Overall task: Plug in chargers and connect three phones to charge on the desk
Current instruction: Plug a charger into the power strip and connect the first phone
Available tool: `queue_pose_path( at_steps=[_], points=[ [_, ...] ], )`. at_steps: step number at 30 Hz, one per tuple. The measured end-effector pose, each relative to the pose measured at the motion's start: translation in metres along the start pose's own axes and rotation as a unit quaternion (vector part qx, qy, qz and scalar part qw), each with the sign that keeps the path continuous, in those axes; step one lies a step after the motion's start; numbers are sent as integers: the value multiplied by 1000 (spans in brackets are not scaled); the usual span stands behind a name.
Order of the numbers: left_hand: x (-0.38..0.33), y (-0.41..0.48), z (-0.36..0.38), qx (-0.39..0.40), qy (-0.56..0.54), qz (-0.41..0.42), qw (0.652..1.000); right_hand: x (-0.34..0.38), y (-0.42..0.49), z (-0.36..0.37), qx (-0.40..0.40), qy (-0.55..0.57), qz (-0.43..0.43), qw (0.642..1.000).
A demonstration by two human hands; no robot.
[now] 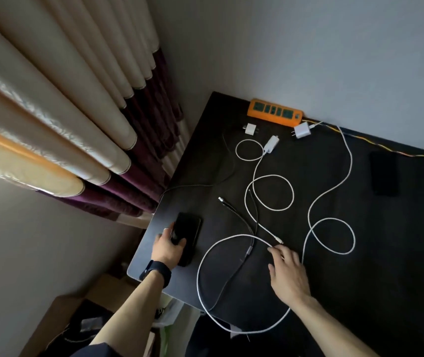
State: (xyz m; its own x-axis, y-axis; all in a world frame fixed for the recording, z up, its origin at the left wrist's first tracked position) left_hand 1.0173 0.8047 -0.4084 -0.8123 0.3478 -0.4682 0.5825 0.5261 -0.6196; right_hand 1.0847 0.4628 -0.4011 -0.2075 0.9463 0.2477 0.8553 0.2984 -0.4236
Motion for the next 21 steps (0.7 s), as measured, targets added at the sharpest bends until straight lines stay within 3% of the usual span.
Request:
queue_pose_path(
  at_steps=[3, 6, 9, 13, 16, 21],
  points=[
    [1, -6, 2, 11, 132, 36, 991, 4, 2, -6, -14, 29, 8, 999],
    [2, -9, 5, 5, 216, 54, 975, -10, -2, -35, -92, 96, 39, 990],
    [1, -9, 7, 2, 217, 51, 975, -44, -15, -70, -152, 101, 71, 981],
    [-1, -16, 12, 5, 205, 22, 978, -99, -36, -120, -242, -6, 150, 959],
    [-6, -20, 20, 2, 238, 33, 971, -113, -41, -136, -216, -68, 211, 951],
    [-37, -25, 34, 3, 293, 119, 949, -86, -30, -110, -142, -99, 208, 963]
  ],
)
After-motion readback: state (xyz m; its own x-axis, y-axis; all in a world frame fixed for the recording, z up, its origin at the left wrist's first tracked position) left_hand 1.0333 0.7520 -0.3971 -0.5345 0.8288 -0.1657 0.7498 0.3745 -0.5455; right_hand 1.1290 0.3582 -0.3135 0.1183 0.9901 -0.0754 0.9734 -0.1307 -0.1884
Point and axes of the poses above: each hand's wrist, its own y-axis towards the middle knuckle, its own z-axis out of the palm, x = y × z, the point moved 8 cm from there along y, towards the middle knuckle, and after that the axes turned 1 degree about z, right-handed, at the moved point
